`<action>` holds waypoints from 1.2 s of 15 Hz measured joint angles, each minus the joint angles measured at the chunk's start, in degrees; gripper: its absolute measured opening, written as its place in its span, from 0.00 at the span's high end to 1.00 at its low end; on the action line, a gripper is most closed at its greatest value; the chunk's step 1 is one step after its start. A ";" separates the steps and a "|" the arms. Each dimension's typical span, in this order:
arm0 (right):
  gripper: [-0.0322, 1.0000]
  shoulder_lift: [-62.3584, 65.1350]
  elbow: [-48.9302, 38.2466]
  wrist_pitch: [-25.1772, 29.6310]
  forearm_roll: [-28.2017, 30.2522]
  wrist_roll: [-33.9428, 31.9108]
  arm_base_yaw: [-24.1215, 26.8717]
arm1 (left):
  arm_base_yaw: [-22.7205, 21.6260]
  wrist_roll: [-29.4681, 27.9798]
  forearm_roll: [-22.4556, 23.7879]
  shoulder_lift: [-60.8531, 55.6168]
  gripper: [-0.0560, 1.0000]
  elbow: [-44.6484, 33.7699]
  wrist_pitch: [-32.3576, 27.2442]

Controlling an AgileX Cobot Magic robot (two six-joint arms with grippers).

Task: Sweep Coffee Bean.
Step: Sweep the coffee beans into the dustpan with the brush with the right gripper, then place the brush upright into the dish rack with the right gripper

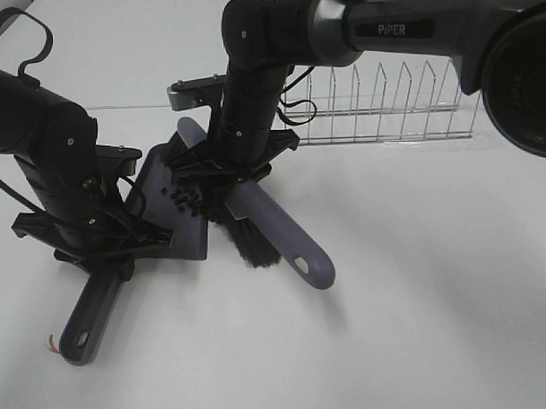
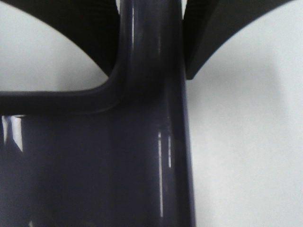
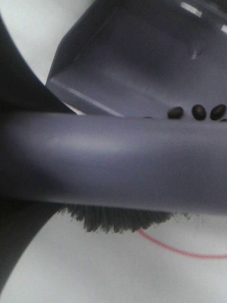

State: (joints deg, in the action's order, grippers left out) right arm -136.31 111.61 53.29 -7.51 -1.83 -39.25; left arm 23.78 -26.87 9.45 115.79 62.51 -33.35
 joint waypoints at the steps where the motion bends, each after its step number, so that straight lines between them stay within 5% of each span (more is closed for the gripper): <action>1: 0.64 -0.17 0.17 -0.97 -3.90 2.18 0.00 | 0.00 0.00 -0.23 0.00 0.60 0.00 0.00; 3: 0.64 -0.17 0.17 -2.52 -13.35 6.30 0.00 | 0.00 0.00 -0.52 0.00 0.60 0.00 0.00; 6: 0.64 -0.23 0.34 -2.69 -13.98 6.70 -0.06 | 0.00 0.00 -0.52 0.00 0.60 0.00 0.00; 8: 0.64 0.23 0.34 -2.69 -10.77 5.61 -0.17 | 0.00 0.00 -0.52 0.00 0.60 0.00 0.00; 13: 0.64 6.99 0.34 -1.72 7.91 -2.12 -0.23 | 0.00 0.00 -0.63 0.00 0.60 0.00 0.00; 18: 0.64 13.92 0.46 5.27 17.70 -3.95 -0.23 | 0.00 0.00 -0.74 0.00 0.60 0.00 0.06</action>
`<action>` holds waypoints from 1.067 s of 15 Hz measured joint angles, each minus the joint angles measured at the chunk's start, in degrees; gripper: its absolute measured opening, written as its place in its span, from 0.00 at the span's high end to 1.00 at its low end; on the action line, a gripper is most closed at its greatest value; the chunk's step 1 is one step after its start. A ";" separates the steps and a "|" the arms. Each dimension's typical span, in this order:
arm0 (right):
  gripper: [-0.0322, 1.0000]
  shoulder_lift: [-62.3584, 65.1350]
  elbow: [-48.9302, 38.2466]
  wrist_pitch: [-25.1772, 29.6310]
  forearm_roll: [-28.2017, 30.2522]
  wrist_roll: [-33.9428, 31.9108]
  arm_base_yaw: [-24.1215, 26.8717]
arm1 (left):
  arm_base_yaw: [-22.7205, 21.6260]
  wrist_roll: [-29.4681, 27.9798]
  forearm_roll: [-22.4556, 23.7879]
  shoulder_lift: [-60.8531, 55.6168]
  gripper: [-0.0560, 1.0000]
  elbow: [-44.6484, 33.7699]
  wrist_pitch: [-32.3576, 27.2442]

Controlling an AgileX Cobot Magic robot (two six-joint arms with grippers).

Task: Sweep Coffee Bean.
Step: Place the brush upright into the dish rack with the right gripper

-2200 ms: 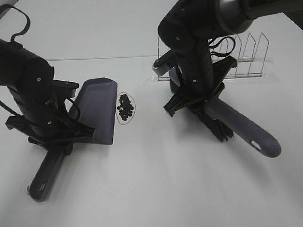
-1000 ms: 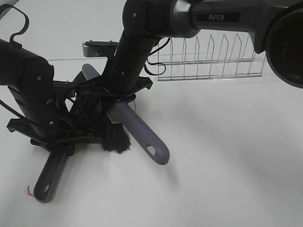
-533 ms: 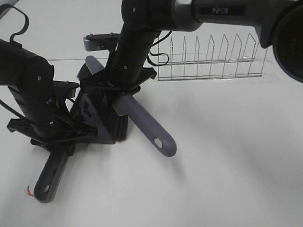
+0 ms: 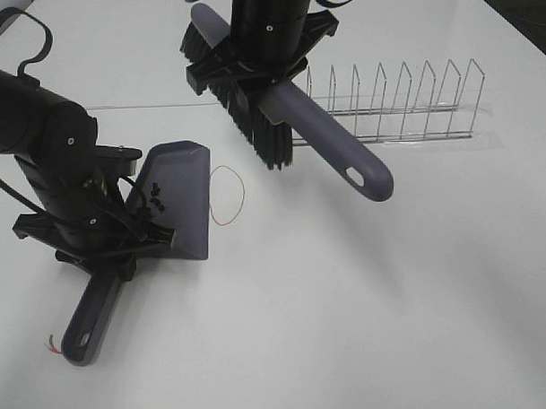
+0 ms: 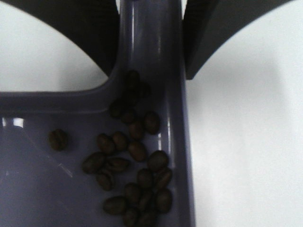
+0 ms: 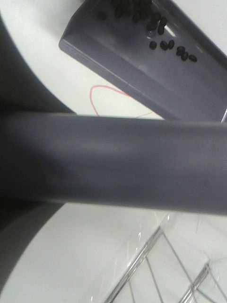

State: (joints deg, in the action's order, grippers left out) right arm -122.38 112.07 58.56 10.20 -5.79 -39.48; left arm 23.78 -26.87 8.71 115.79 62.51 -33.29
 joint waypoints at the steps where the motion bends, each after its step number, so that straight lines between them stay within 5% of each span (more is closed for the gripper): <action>1: 0.64 0.74 0.00 1.43 0.97 -0.29 0.29 | 0.00 0.00 0.00 0.00 0.60 0.00 0.00; 7: 0.64 5.39 0.06 11.12 0.23 0.29 11.97 | 0.00 0.00 0.00 0.00 0.60 0.00 0.00; 16: 0.64 15.41 -15.81 11.40 -2.64 1.89 30.65 | 0.00 0.00 0.00 0.00 0.60 0.00 0.00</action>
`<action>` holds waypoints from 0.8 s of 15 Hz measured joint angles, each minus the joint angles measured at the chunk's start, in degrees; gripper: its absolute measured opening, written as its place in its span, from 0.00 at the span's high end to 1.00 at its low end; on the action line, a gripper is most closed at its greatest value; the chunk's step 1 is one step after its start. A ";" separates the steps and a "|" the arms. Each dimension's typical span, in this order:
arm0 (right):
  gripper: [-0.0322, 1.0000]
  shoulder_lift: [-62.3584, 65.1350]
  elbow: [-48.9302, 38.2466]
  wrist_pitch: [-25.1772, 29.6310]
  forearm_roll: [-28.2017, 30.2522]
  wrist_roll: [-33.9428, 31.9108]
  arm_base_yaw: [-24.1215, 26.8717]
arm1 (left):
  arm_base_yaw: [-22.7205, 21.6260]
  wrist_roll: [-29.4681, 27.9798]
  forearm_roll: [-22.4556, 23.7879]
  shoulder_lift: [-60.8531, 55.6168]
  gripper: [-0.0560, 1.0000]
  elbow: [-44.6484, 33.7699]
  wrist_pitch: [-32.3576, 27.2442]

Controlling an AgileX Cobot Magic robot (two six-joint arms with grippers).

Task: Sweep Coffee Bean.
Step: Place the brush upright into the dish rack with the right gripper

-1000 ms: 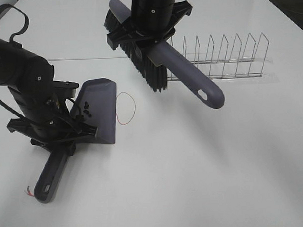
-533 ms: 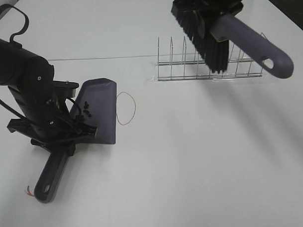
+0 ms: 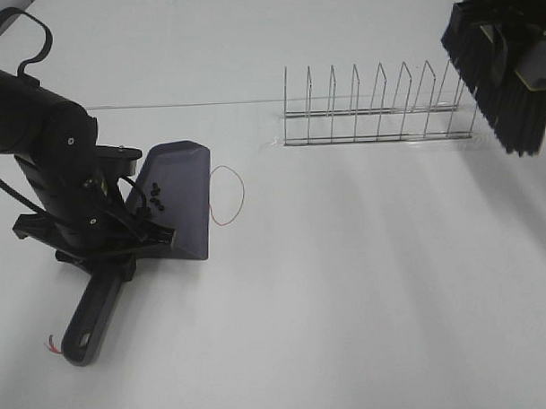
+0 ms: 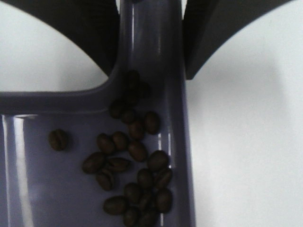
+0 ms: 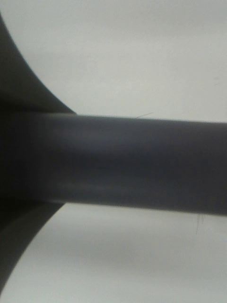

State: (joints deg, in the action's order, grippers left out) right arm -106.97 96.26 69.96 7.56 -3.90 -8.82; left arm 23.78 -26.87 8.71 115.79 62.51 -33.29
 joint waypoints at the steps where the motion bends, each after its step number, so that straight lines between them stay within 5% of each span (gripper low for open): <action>1: 0.64 0.57 -2.75 0.00 -0.46 0.23 0.74 | 0.00 0.00 0.00 0.00 0.60 0.00 0.00; 5: 0.64 0.57 -11.23 -3.67 -5.84 0.97 0.63 | 0.00 0.00 -0.11 0.00 0.60 0.00 0.00; 7: 0.64 -0.86 -11.57 -8.19 -6.13 0.29 0.63 | 0.00 0.00 -0.11 0.00 0.60 0.00 0.00; 12: 0.64 -7.68 -9.17 -9.00 -4.41 -0.17 0.63 | 0.00 0.00 -0.17 0.00 0.60 0.00 0.00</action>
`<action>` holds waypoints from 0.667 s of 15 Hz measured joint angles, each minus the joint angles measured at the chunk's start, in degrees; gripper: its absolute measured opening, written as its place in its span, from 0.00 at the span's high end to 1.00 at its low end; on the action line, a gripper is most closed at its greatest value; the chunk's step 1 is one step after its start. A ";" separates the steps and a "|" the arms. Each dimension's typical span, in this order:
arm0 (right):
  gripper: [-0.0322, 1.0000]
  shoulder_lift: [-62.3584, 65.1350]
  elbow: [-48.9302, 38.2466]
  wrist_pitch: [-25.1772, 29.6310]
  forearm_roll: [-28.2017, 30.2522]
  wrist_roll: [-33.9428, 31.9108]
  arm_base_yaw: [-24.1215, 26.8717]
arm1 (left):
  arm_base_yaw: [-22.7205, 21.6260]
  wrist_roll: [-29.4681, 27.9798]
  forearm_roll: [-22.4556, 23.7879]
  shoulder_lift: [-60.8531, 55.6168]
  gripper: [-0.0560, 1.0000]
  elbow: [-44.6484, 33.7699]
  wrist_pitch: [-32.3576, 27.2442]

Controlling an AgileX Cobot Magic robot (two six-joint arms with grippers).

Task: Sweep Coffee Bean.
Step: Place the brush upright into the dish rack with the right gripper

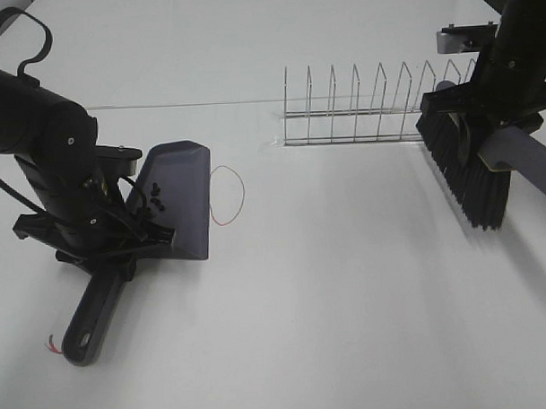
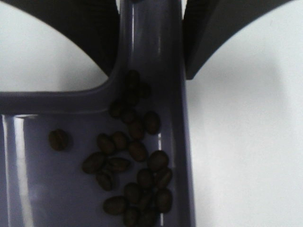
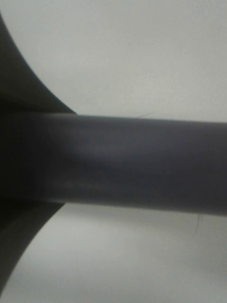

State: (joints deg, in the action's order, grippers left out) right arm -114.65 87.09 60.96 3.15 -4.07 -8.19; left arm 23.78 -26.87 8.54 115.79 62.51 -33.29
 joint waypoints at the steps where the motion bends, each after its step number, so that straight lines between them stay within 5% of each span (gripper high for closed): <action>1: 0.64 -1.38 1.49 0.00 1.03 -0.46 0.00 | 0.00 0.00 0.00 0.00 0.60 0.00 0.00; 10: 0.64 -3.90 4.98 0.11 4.41 -0.86 -0.29 | 0.00 0.00 0.00 0.00 0.60 0.00 0.06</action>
State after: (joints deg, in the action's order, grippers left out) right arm -118.54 92.07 61.08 7.56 -4.93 -8.48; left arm 23.78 -26.87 8.54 115.79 62.51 -33.23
